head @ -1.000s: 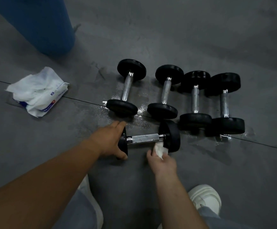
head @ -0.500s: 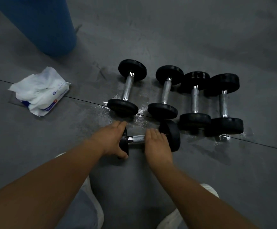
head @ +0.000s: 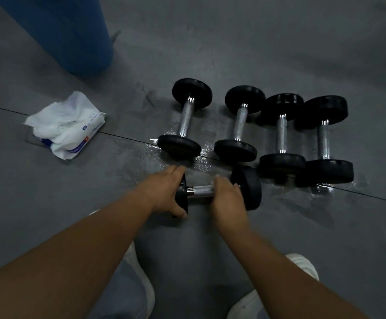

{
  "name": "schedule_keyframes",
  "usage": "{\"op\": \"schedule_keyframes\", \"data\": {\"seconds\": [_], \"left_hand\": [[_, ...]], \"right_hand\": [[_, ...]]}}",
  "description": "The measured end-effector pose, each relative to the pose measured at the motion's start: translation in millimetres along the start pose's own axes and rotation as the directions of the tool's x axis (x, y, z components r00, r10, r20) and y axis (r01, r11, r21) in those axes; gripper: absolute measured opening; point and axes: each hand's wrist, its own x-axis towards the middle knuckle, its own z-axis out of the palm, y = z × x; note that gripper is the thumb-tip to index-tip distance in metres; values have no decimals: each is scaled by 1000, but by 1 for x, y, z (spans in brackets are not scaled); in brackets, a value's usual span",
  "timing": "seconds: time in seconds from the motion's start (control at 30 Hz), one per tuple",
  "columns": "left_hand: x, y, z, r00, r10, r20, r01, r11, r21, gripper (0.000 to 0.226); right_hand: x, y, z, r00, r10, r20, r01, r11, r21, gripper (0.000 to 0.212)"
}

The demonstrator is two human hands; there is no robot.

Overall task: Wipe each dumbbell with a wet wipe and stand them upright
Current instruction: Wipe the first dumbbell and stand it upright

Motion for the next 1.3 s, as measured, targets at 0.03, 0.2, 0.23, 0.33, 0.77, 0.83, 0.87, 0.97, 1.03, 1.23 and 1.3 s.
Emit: {"op": "schedule_keyframes", "data": {"seconds": [0.03,0.2,0.23,0.33,0.77,0.83,0.87,0.97,1.03,1.23,1.3], "left_hand": [[0,0,-1,1000,1,3,-1,1000,-1,124],[-1,0,1,1000,-1,6,1,1000,-5,122],[-1,0,2,1000,-2,4,2,1000,-6,122],[-2,-1,6,1000,15,-23,-15,1000,4,121],[-17,-5,47,967,-203,151,241,560,-793,147],[-14,-5,44,957,-199,211,285,509,-812,134],[-13,-4,41,953,-206,220,295,482,-825,123],[-10,-4,32,937,-258,235,324,395,-859,91],[-9,-4,31,928,-275,251,344,371,-863,89],[-11,-6,36,940,-247,235,313,355,-881,102],[-16,-6,39,946,-236,222,298,369,-880,104]], "right_hand": [[-4,-4,0,998,-61,28,60,998,33,28],[9,-13,-3,982,-149,114,127,975,183,30],[19,-9,-2,987,-86,134,73,992,100,25],[27,-14,3,959,-99,265,127,988,-89,24],[15,-13,-11,866,-252,432,161,958,236,45],[21,-9,-14,889,-204,410,72,947,313,48],[25,-8,-12,891,-192,412,105,968,226,47],[27,-17,-2,839,-199,506,309,941,-142,28],[26,-18,-6,829,-234,508,301,952,-51,23],[11,-14,-4,937,-138,319,51,962,267,51],[-6,-22,5,917,-151,369,72,973,218,65]]}}
